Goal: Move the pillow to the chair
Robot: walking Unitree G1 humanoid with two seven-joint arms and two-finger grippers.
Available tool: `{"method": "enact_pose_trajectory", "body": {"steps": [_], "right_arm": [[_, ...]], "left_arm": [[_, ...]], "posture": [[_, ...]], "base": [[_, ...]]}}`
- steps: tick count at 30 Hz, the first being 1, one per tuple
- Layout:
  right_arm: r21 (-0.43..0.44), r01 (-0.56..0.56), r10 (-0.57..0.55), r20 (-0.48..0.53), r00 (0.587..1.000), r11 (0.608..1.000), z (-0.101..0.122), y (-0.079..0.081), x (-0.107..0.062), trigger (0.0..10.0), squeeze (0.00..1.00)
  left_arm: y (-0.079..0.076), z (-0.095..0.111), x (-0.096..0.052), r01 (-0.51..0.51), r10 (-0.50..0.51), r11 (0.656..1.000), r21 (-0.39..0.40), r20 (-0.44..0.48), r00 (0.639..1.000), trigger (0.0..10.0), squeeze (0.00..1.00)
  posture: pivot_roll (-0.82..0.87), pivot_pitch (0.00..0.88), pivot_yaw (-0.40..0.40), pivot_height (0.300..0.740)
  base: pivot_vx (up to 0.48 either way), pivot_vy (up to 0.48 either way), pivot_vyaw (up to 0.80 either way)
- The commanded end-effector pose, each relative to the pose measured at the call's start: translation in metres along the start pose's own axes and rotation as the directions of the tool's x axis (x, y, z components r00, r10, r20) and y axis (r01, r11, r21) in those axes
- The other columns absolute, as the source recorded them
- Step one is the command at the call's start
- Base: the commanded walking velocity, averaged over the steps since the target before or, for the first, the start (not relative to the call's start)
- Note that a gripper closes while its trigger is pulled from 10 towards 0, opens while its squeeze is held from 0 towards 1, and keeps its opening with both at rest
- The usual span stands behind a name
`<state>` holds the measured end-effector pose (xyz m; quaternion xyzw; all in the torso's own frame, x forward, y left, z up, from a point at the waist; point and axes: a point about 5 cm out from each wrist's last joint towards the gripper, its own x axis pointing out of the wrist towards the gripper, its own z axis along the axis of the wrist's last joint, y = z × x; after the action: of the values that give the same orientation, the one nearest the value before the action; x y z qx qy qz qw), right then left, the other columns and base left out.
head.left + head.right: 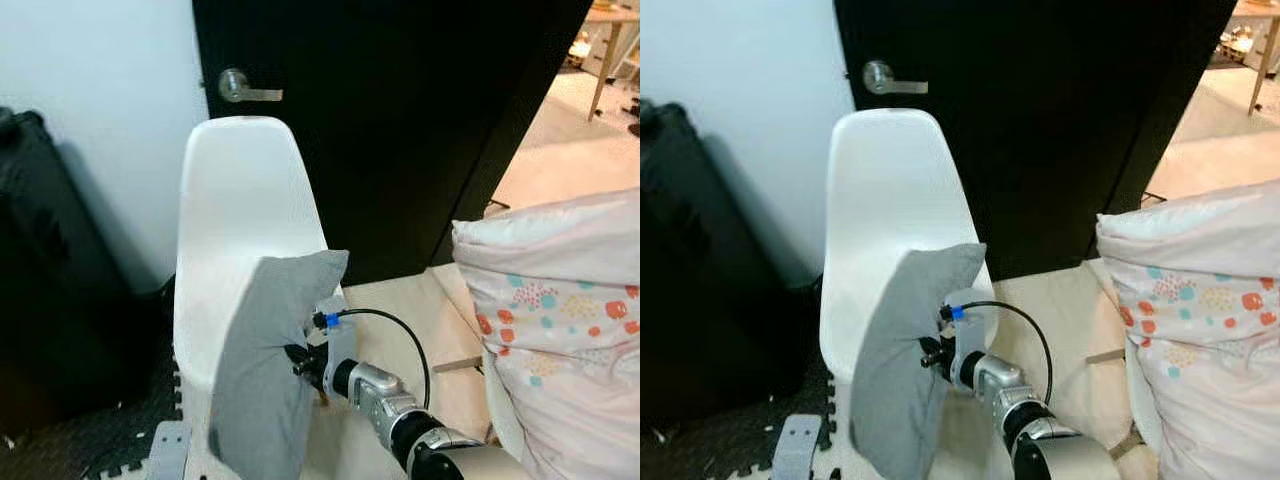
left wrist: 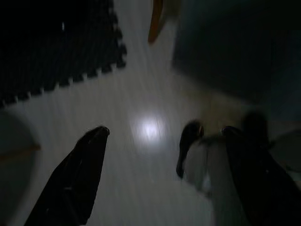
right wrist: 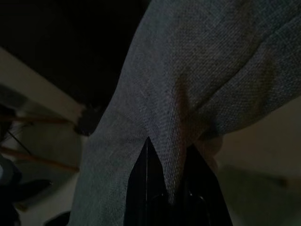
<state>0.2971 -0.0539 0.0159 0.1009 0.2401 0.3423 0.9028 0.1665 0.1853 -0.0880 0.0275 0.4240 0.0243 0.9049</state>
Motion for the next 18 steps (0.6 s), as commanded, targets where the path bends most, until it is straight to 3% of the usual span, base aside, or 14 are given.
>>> {"method": "enact_pose_trajectory", "body": {"steps": [1,5,18], "right_arm": [[0.011,-0.067,0.065,0.080,0.995,0.998,0.0122,0.0247,0.0145,10.0,0.00],[-0.011,-0.006,0.007,0.048,0.999,1.000,0.0118,0.0225,0.0158,10.0,0.00],[0.002,-0.031,0.031,0.045,0.999,1.000,0.0131,0.0273,0.0184,10.0,0.00]], "left_arm": [[0.0015,-0.0102,-0.0029,0.001,-0.001,1.000,0.007,-0.034,0.999,10.0,0.00],[-0.0002,-0.0107,-0.0030,0.005,-0.005,1.000,0.008,-0.035,0.999,10.0,0.00],[-0.0021,-0.0115,-0.0032,0.006,-0.006,1.000,0.003,-0.035,0.999,10.0,0.00]], "posture": [[0.13,0.052,-0.058,0.740],[0.13,0.048,-0.062,0.740],[0.14,0.050,-0.063,0.740]], "base": [[0.480,0.000,0.00],[0.480,0.000,0.00],[0.480,0.000,0.00]]}}
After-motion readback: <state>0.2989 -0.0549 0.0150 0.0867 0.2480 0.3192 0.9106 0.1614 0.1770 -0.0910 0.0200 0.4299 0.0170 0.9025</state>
